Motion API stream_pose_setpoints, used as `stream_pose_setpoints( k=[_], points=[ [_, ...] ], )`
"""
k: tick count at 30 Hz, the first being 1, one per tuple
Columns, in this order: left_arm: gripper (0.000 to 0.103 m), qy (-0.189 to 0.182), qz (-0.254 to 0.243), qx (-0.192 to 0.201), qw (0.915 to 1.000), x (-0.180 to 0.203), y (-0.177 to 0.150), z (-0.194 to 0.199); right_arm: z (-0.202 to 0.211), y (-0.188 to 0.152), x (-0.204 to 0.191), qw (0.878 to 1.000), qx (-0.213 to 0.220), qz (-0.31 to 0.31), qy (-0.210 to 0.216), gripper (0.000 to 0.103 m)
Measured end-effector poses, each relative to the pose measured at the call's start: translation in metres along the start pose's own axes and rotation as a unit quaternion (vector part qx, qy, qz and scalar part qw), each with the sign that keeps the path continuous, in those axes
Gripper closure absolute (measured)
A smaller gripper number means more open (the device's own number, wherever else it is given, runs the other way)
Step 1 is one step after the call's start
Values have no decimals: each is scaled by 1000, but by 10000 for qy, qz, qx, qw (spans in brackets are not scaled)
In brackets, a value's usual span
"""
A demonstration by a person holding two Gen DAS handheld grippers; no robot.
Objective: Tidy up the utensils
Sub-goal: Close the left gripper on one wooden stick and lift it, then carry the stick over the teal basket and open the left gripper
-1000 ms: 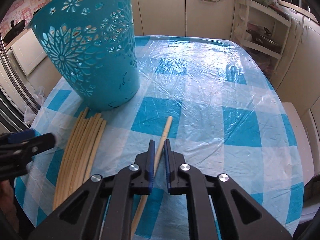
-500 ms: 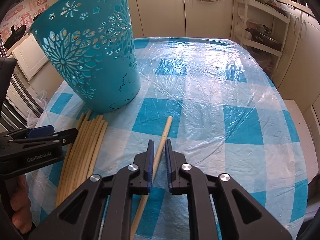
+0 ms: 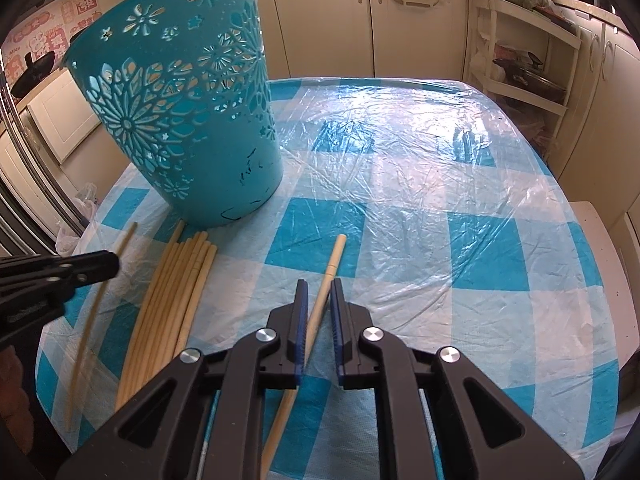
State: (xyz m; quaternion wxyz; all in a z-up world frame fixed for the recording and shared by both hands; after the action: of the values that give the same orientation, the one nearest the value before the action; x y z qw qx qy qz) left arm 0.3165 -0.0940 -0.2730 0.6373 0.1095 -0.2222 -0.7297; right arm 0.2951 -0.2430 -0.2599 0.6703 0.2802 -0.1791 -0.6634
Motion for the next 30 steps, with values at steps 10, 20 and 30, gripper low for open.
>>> stream_pose_setpoints(
  k=[10,20,30],
  points=[
    [98,-403,43,809,9959,-7,23,98,1,1,4,10000,-4,-18,46,91],
    [98,-900,107,2094,9736,11,107,179,0,1,-1,9999,-7,88,62,84],
    [98,-866,518,3152,9437,14,196,179,-1,0,-10,9994,-25,337,13,71]
  ],
)
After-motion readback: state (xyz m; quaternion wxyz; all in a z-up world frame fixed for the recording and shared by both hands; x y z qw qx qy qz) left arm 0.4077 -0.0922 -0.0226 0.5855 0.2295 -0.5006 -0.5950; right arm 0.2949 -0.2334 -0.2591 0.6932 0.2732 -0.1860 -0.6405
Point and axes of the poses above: each gripper's, at about its wrist camera, not at the fingertips, and z roughly against the way its jaws point, x to its right, y to its top, the point moved 5 cm from there along -z, roughly the way its jaws point, and after that the axes turned 1 degree about -z, right-handed, at the moved point
